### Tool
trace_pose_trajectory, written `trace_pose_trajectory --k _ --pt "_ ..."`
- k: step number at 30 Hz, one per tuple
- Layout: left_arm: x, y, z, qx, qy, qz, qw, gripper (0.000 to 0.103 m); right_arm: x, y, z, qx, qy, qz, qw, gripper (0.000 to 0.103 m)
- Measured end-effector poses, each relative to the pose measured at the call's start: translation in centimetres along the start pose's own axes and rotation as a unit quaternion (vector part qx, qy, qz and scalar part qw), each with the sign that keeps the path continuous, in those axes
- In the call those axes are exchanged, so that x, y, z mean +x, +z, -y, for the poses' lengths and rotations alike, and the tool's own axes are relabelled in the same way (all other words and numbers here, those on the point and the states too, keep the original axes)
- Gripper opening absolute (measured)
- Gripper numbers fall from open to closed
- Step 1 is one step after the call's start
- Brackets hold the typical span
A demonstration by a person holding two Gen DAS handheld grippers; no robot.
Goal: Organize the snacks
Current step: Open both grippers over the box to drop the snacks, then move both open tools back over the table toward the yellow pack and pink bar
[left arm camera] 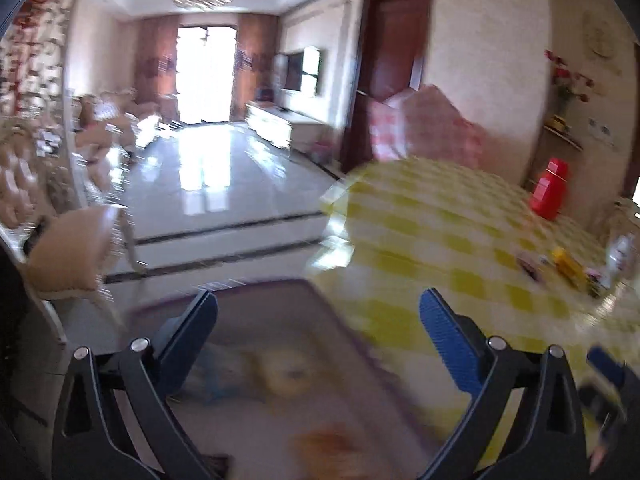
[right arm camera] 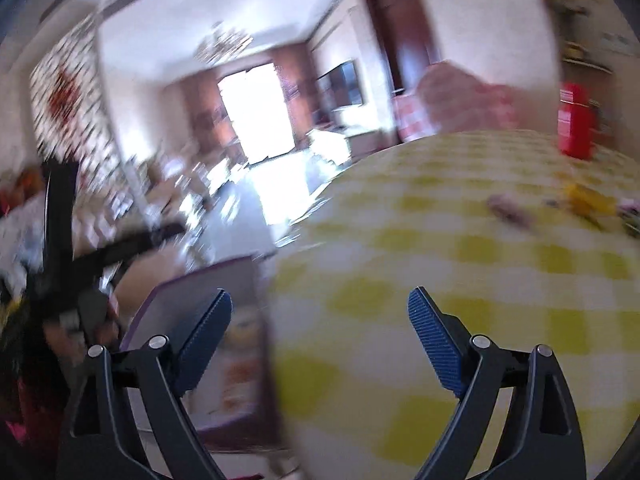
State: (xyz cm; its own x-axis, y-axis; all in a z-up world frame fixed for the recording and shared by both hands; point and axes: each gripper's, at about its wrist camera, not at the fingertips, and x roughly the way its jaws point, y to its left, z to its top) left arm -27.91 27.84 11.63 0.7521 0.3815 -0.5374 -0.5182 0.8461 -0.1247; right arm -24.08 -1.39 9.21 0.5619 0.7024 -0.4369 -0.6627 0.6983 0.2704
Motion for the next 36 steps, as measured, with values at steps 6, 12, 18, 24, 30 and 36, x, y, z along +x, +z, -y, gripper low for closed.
trace_pose_trajectory --k 6,12,18,24,30,36 --pt "3.0 -2.7 10.9 0.054 -0.130 -0.086 0.9862 0.101 -3.8 0.2 13.0 0.174 -0.041 0.004 0.984 0.087" --pt "7.7 -5.7 22.2 0.116 -0.177 -0.155 0.9651 0.101 -6.2 -1.1 21.3 0.228 -0.099 0.017 0.968 0.087" --pt "15.4 -4.3 28.7 0.036 -0.130 -0.189 0.9726 0.101 -6.0 0.4 25.9 0.211 -0.137 0.014 0.968 0.087" --pt "20.5 -1.5 33.6 -0.013 -0.084 -0.183 0.9795 0.101 -3.7 2.7 28.7 0.164 -0.141 0.004 0.976 0.087" --pt "25.8 0.0 37.3 -0.016 -0.010 -0.197 0.9802 0.101 -2.5 3.4 30.1 0.147 -0.148 0.005 0.978 0.087" --pt "28.1 0.2 39.6 0.071 0.023 -0.189 0.9791 0.101 1.0 6.6 32.5 0.098 -0.172 0.002 0.980 0.087"
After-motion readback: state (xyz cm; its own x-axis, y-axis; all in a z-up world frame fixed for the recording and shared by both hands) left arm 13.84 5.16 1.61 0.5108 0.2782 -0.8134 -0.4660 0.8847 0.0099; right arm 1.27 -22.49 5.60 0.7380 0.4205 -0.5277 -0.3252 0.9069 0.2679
